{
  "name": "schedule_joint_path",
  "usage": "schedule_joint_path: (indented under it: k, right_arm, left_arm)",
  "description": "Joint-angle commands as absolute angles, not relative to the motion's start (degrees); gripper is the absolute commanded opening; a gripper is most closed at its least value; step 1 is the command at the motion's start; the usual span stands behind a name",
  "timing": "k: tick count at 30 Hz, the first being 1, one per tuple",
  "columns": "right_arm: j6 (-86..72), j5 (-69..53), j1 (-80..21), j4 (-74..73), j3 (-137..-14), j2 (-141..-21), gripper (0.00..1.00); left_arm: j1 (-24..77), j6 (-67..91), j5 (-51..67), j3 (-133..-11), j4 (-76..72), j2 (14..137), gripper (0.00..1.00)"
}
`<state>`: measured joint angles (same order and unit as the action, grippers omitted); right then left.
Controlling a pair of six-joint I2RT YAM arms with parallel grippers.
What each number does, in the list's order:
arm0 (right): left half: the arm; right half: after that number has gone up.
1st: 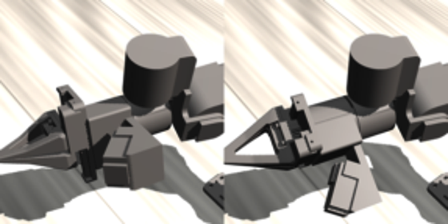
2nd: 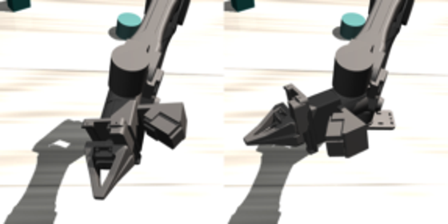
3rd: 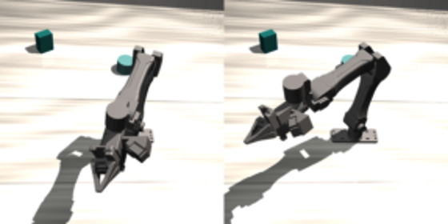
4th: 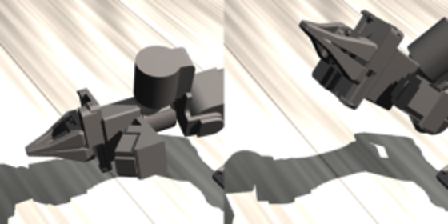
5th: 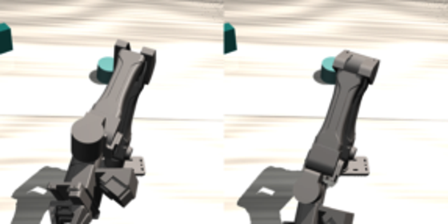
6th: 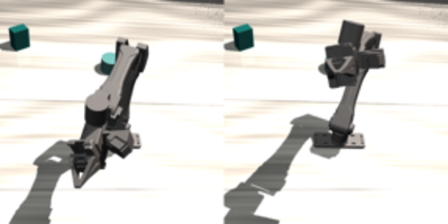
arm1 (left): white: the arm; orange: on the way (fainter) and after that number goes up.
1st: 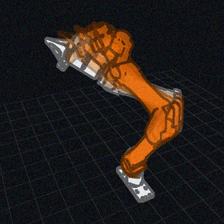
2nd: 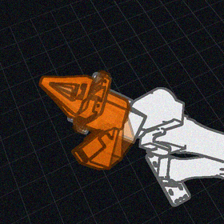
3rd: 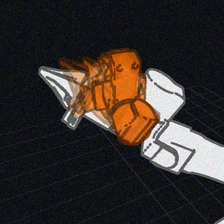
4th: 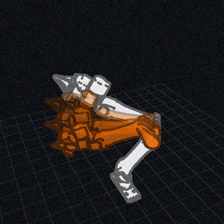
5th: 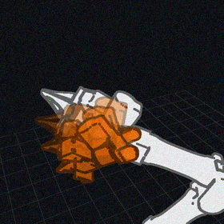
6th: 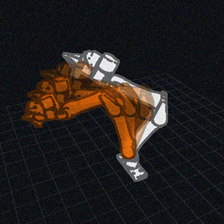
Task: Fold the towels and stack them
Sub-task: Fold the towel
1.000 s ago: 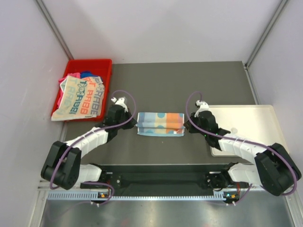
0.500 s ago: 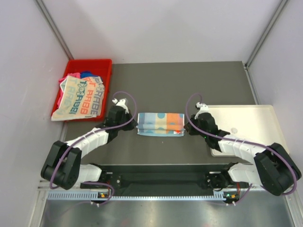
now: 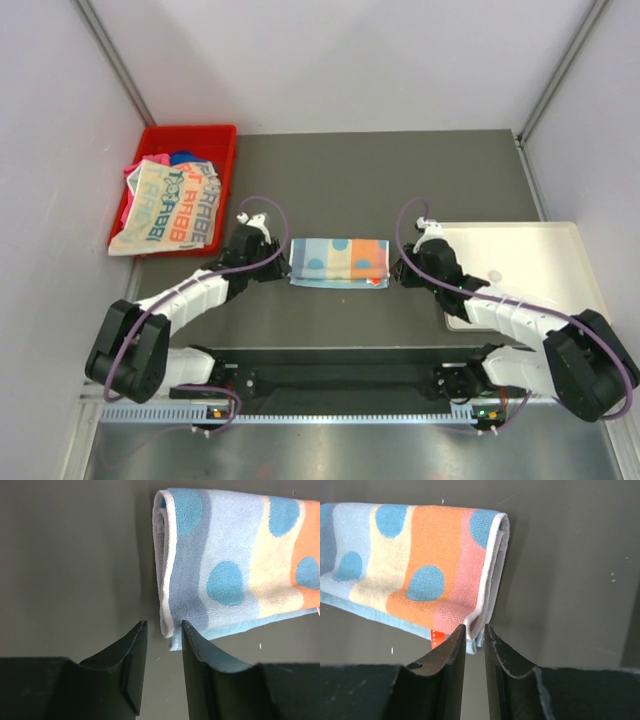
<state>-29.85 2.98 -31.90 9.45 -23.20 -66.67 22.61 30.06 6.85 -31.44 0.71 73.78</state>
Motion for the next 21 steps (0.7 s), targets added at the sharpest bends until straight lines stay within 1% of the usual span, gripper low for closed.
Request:
schedule_joint_path:
  k: [1,7,10,14,17,21]
  right_arm:
    - [-29.88,4.22,-32.69,6.25,-26.36,-63.99,0.22]
    - [-29.79,6.94,-34.63,0.44,-31.36,-63.28,0.22]
    - [-30.06,7.03,-35.68,0.44,-34.0,-65.21,0.22]
    - [-30.5,7.74,-37.53,1.75,-36.65,-70.82,0.22]
    - [-31.02,6.51,-37.7,3.33,-37.18,-75.3,0.2]
    - [-31.99,5.71,-37.97,5.45,-33.85,-76.55,0.19]
  left_arm:
    - [22.85,29.27,4.31,-35.15,5.27,70.67,0.38]
    - [23.55,30.23,2.02,-40.33,9.84,68.81,0.32]
    - [25.13,31.2,1.93,-43.94,9.76,73.02,0.29]
    - [29.43,32.86,0.71,-47.89,8.45,79.43,0.25]
    - [31.11,34.71,0.79,-48.08,7.12,83.84,0.22]
    - [32.96,36.21,0.79,-45.36,5.37,85.96,0.19]
